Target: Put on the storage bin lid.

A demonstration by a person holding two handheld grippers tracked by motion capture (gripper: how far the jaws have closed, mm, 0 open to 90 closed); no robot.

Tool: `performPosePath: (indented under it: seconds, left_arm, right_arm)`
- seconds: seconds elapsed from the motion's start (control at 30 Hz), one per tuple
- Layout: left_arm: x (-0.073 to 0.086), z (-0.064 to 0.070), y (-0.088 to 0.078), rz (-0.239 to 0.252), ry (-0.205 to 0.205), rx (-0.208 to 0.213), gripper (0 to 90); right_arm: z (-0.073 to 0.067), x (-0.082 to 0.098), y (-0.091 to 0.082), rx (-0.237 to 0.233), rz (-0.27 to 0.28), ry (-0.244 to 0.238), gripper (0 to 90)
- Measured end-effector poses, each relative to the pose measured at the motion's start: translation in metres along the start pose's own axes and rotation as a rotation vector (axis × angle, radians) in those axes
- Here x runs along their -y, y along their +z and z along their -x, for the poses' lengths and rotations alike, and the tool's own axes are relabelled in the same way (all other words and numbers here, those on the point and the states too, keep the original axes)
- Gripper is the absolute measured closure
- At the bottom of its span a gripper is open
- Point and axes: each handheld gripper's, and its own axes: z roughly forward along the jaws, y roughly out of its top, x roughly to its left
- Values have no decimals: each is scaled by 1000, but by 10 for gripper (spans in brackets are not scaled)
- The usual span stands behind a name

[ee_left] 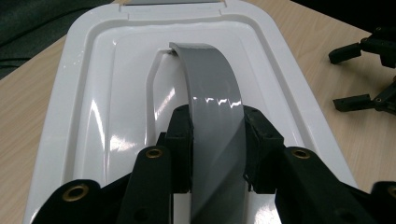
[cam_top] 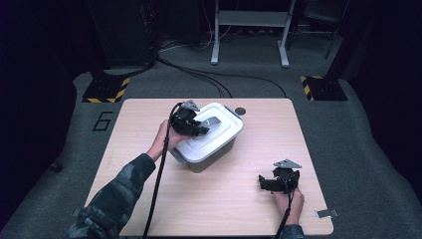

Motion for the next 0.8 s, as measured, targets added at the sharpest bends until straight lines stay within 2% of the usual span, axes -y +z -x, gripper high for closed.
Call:
performPosePath:
  seconds: [0.03, 0.13, 0.17, 0.2, 0.23, 0.27, 0.3, 0.4, 0.5, 0.57, 0.6, 0.7, 0.8]
  left_arm:
    - [0, 0, 0, 2, -3, 0, 667]
    - [1, -1, -2, 1, -27, 3, 548]
    - [1, -1, -3, 8, -36, 1, 449]
    - [2, -1, -5, 7, -34, -3, 449]
    - [3, 1, -9, 19, -42, 1, 363]
    - [3, 1, -9, 19, -42, 1, 326]
    - [4, 2, -12, 18, -42, -2, 326]
    - [5, 3, -20, 23, -44, -10, 211]
    - [7, 5, -31, 44, -57, -20, 177]
    - [12, 7, -43, 59, -45, -44, 146]
    - [12, 7, -43, 59, -45, -44, 142]
    - [26, 7, -61, 65, -58, -64, 101]
    - [34, 6, -70, 71, -51, -88, 74]
  right_arm:
    - [0, 0, 0, 0, 0, 0, 22]
    - [0, 0, 0, 1, 0, -1, 23]
    - [0, 0, 0, -1, 0, 1, 23]
    - [0, 0, 0, -1, 0, 1, 23]
    - [0, 0, 0, -1, 0, 1, 23]
    - [0, 0, 0, -1, 0, 1, 23]
    - [0, 0, 0, 0, 0, 1, 23]
    - [0, 0, 0, 2, -1, -1, 23]
    - [0, 0, 0, 1, 0, 0, 23]
    - [0, 0, 0, 3, 0, -2, 23]
    - [0, 0, 0, 3, 0, -2, 23]
    - [0, 0, 0, 1, 0, -1, 23]
    - [0, 0, 0, 1, 0, 1, 23]
